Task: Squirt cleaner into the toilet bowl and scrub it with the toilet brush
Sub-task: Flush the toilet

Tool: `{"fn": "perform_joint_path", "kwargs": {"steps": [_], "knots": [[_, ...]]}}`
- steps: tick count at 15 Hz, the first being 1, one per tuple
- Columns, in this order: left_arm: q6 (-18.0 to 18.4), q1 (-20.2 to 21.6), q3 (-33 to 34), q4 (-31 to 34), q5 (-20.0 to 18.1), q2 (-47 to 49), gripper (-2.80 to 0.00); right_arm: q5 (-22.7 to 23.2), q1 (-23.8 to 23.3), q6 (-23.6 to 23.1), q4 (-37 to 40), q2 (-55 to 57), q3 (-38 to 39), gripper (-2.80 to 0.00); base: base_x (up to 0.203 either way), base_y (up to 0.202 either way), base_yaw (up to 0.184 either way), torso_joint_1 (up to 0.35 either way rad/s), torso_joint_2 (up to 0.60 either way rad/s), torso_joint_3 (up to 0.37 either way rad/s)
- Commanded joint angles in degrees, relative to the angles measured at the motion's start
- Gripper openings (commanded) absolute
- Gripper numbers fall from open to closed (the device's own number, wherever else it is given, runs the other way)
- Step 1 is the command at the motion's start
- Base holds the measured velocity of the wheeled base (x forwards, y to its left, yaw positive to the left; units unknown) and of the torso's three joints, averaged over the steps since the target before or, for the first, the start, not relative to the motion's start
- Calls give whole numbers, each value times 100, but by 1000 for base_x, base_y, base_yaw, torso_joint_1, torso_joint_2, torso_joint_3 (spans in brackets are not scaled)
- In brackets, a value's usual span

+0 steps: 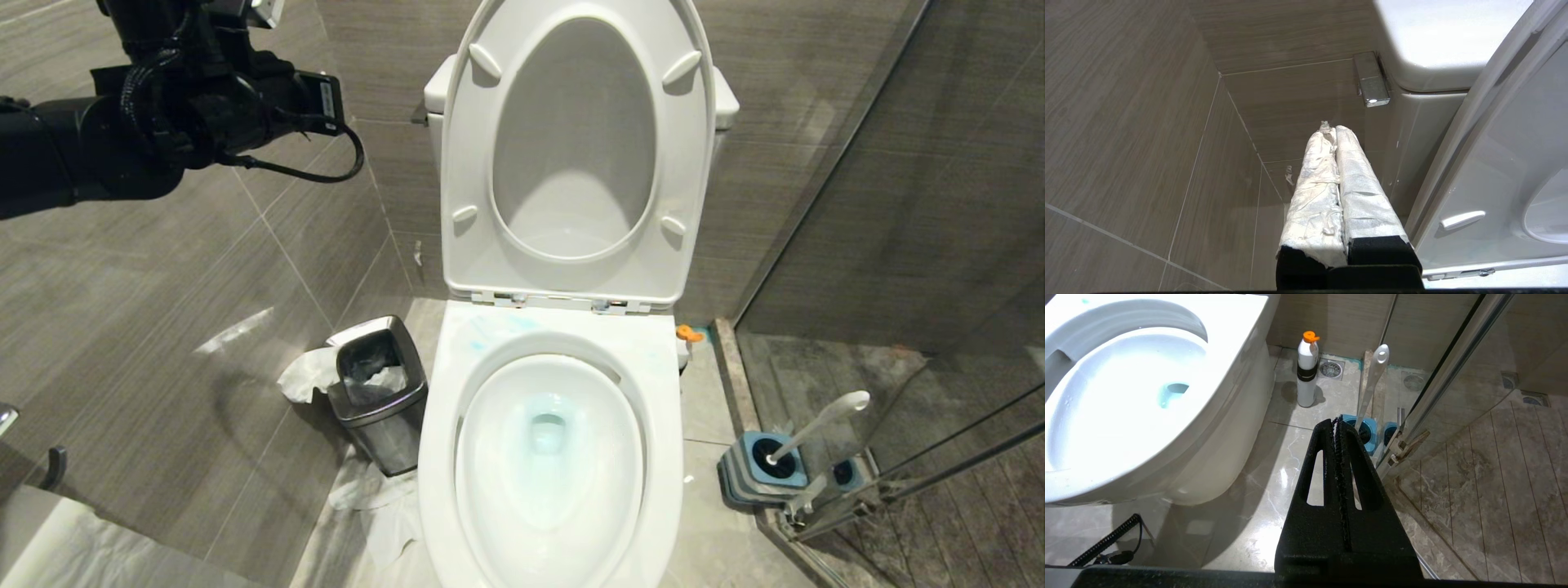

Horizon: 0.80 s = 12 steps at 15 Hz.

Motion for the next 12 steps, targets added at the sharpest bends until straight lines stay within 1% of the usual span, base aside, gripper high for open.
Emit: {"fn": "perform_joint_path", "kwargs": {"steps": [1, 4, 6, 12], "knots": [[6, 7, 0, -8, 25, -44, -280, 1, -1, -2, 1, 7, 1, -280, 0, 0, 0, 0, 0, 0], [1, 8, 0, -96, 35, -65, -280, 1, -1, -2, 1, 7, 1, -280, 0, 0, 0, 0, 0, 0], [6, 1, 0, -189, 26, -55, -280, 1, -1, -3, 1, 7, 1, -280, 0, 0, 0, 3, 4, -78], [23, -40, 0, -1036, 60, -81, -280, 1, -1, -11, 1, 7, 1, -280, 0, 0, 0, 2, 1, -184]]}}
